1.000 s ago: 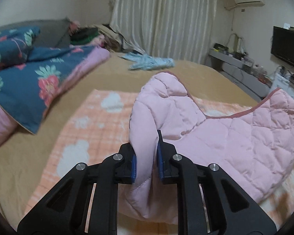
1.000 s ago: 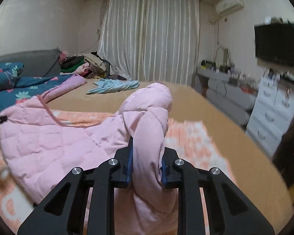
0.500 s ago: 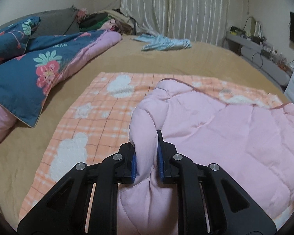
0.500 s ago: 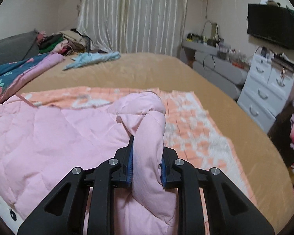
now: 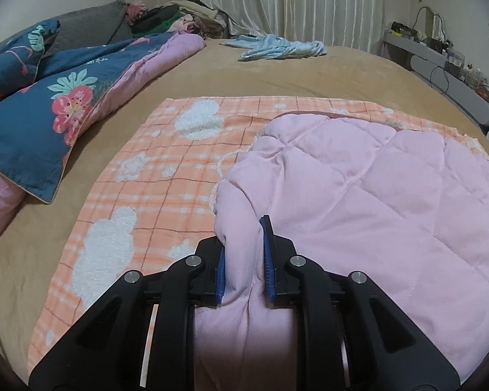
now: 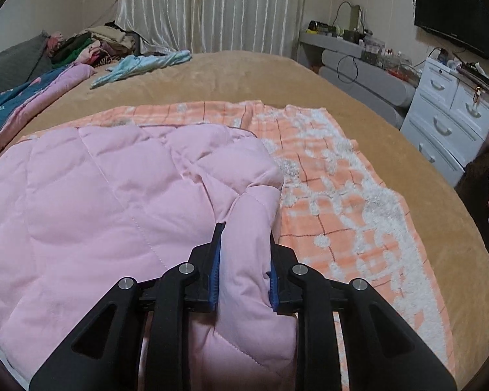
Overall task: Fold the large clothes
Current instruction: 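Fold the gripped edge over and open both tools, then push the folded jacket bundle into a neat roll with both tools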
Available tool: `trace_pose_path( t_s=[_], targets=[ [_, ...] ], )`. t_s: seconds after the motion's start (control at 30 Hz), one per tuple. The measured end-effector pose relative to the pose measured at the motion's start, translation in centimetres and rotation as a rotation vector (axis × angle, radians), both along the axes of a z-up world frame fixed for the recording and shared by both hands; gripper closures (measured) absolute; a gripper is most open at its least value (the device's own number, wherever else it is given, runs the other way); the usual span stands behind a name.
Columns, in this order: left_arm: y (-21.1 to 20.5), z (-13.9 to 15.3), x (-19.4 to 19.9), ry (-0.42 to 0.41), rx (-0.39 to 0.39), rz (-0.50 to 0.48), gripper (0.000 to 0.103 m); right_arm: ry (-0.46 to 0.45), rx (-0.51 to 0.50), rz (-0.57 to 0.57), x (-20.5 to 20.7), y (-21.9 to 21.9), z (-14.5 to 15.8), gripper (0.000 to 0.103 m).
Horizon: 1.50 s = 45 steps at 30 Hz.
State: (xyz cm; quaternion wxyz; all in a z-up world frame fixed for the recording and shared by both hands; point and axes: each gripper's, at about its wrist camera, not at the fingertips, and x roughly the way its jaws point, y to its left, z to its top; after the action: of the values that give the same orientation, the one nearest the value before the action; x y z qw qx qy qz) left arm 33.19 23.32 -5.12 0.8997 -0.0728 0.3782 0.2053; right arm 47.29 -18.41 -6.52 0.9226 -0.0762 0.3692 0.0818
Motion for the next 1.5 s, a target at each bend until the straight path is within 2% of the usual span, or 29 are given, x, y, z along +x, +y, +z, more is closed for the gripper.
trace_pose_path(
  t_s=[0.33, 0.5, 0.57, 0.6, 0.63, 0.67, 0.73, 0.77, 0.9, 1.0, 1.17, 1.37, 1.5],
  targets=[
    [0.4, -0.3, 0.5, 0.007, -0.016, 0.008, 0.091, 0.047, -0.005, -0.021, 0.8, 0.0, -0.6, 0.076],
    [0.7, 0.1, 0.3, -0.004, -0.036, 0.010, 0.090, 0.074, 0.036, -0.036, 0.7, -0.8, -0.3, 0.067],
    [0.8, 0.5, -0.1, -0.006, -0.047, 0.014, 0.084, 0.071, 0.036, -0.051, 0.0, -1.2, 0.2, 0.049],
    [0.9, 0.7, -0.3, -0.007, -0.051, 0.014, 0.073, 0.066, 0.042, -0.054, -0.2, -1.4, 0.4, 0.043],
    [1.0, 1.0, -0.6, -0.010, -0.062, 0.013, 0.065, 0.057, 0.060, -0.057, -0.7, -1.7, 0.7, 0.028],
    [0.9, 1.3, -0.9, -0.018, -0.067, 0.013, 0.052, 0.044, 0.093, -0.066, -1.5, -2.3, 1.1, 0.019],
    [0.5, 2.5, -1.9, -0.039, -0.064, 0.001, 0.049, 0.032, 0.143, -0.054, -2.5, -2.7, 1.8, 0.011],
    [0.2, 3.1, -2.3, -0.044, -0.064, -0.006, 0.044, 0.028, 0.172, -0.046, -3.3, -3.0, 2.2, 0.009],
    [-0.9, 4.9, -4.1, -0.071, -0.086, -0.030, 0.020, 0.006, 0.238, -0.013, -6.4, -3.7, 3.9, 0.005],
    [-2.0, 6.0, -5.9, -0.092, -0.115, -0.052, 0.009, -0.025, 0.255, 0.012, -9.0, -3.8, 5.4, 0.004],
    [-4.2, 7.1, -8.4, -0.111, -0.145, -0.082, 0.009, -0.081, 0.271, 0.047, -13.1, -4.0, 7.9, 0.004],
    [-6.4, 8.4, -11.6, -0.135, -0.140, -0.106, 0.009, -0.146, 0.267, 0.073, -17.6, -4.6, 10.6, 0.004],
    [-7.4, 9.1, -13.7, -0.144, -0.136, -0.114, 0.009, -0.162, 0.300, 0.070, -20.0, -5.3, 11.7, 0.004]
  ],
)
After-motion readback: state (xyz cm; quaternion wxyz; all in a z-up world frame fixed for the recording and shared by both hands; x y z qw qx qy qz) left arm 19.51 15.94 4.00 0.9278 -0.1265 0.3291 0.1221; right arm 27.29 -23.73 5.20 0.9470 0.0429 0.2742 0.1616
